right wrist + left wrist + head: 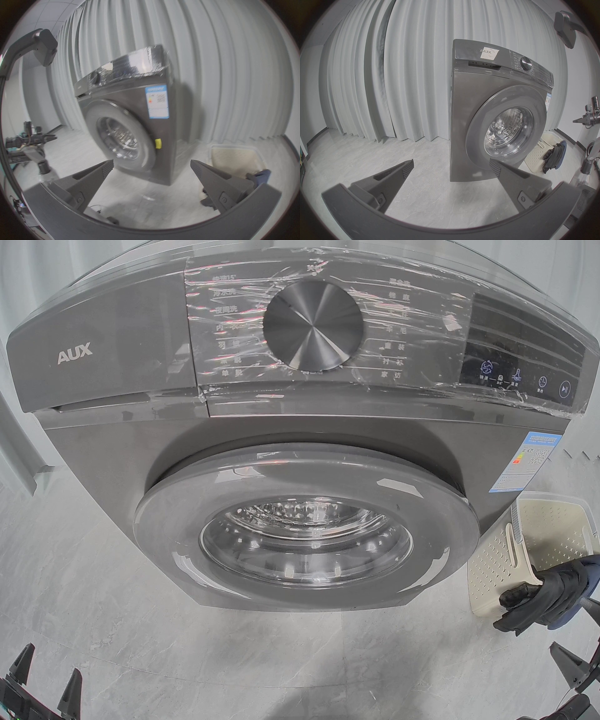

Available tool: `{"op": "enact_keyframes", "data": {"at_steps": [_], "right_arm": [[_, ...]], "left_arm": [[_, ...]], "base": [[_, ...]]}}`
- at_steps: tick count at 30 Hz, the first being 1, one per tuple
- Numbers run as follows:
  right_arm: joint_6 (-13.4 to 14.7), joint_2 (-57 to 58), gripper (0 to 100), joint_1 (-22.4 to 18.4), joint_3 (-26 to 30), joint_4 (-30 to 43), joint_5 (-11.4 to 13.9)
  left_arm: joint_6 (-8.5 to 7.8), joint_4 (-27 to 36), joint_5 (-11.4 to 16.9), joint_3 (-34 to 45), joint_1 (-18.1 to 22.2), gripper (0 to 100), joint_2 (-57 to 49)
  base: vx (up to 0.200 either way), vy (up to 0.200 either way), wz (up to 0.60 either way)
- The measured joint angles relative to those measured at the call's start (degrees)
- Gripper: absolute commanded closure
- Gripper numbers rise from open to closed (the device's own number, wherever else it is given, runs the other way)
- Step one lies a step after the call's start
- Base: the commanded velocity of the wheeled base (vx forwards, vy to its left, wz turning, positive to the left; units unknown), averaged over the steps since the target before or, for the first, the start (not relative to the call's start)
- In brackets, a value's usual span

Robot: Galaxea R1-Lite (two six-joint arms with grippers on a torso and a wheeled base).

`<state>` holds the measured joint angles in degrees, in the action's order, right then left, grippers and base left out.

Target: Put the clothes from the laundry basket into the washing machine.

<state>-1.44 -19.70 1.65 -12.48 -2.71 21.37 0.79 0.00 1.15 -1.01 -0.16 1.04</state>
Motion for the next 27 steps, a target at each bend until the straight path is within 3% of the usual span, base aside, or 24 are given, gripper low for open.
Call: {"op": "enact_keyframes", "data": {"at_steps": [2,7,13,16,22,27], "right_arm": [[0.5,-4.7,0,0.6,0.2,-3.5,2.1],[1.7,-14.9,0,4.2,0.6,-11.5,4.3],[2.6,-26.9,0,8.8,-0.2,-19.3,3.1],[3.5,-32.2,0,9.9,-0.9,-23.3,1.4],[6.0,-41.6,0,14.3,-2.4,-31.6,-5.6],[8.9,-49.5,0,20.8,-3.8,-38.8,-12.9]], "left_arm": [[-0.01,0.0,0.0,0.0,0.0,0,0.0],[-0.04,0.0,0.0,0.0,0.0,0,0.0],[-0.01,0.0,0.0,0.0,0.0,0,0.0],[-0.04,0.0,0.0,0.0,0.0,0,0.0],[-0.04,0.0,0.0,0.0,-0.1,0,0.0],[-0.04,0.0,0.0,0.0,-0.1,0,0.0]], "base": [[0.000,0.000,0.00],[0.000,0.000,0.00],[0.000,0.000,0.00],[0.000,0.000,0.00],[0.000,0.000,0.00],[0.000,0.000,0.00]]}}
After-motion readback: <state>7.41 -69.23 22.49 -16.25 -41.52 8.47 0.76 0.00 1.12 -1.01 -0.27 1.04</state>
